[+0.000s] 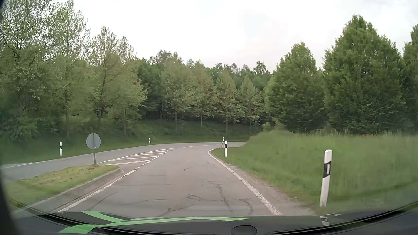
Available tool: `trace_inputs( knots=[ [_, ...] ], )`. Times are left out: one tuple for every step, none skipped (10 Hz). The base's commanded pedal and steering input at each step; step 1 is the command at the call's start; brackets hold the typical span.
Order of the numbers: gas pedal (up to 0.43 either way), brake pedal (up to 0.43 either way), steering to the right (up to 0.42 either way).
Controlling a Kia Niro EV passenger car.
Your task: Follow the waypoints while adhering to traffic rules and regulations
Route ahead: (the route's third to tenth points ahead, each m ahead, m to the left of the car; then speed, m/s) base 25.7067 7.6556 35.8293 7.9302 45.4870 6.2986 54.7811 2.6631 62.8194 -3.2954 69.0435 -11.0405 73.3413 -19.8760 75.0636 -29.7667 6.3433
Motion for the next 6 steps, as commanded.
trace_inputs(
  knots=[
    [0.000,0.000,-0.078],
    [0.000,0.000,-0.074],
    [0.000,0.000,-0.069],
    [0.000,0.000,-0.062],
    [0.000,0.000,-0.055],
    [0.000,0.000,-0.052]
  ],
)
